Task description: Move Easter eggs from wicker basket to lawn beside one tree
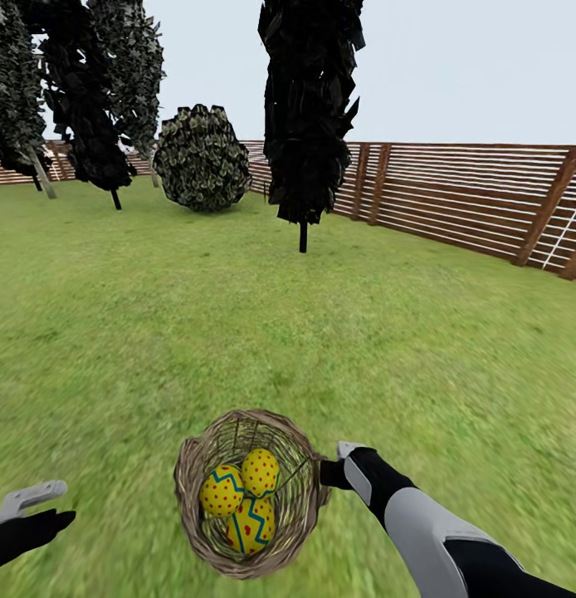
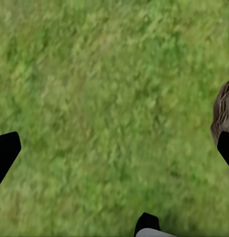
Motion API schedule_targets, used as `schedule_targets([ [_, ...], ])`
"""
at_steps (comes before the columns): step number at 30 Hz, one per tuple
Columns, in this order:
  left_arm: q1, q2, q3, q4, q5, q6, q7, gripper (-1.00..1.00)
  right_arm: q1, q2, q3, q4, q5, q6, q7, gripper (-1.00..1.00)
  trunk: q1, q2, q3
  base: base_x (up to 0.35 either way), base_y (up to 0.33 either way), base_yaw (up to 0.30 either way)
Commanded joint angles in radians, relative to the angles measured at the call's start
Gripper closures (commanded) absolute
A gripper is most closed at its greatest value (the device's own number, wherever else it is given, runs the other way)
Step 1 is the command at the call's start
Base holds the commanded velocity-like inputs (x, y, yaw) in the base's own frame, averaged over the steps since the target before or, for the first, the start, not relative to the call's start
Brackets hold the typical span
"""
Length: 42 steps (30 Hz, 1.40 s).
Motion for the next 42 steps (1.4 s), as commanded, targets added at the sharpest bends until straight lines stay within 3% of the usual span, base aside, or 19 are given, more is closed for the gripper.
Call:
schedule_targets([
  [1,0.0,0.0,0.001,-0.001,0.008,0.004,0.004,-1.0,0.0,0.001,-0.01,-0.002,-0.014,0.004,-0.005,1.0,0.0,-0.001,0.0,0.0,0.0,0.0],
  [28,0.001,0.0,-0.001,-0.003,0.007,0.002,0.004,-1.0,0.007,0.001,-0.008,-0.003,-0.014,0.004,-0.002,1.0,0.0,-0.001,0.035,-0.002,0.0,0.0],
  [42,0.001,0.001,-0.002,-0.003,0.007,0.001,0.005,-1.0,0.009,0.001,-0.006,-0.003,-0.015,0.004,-0.002,1.0,0.0,-0.001,0.048,-0.224,0.0,0.079],
])
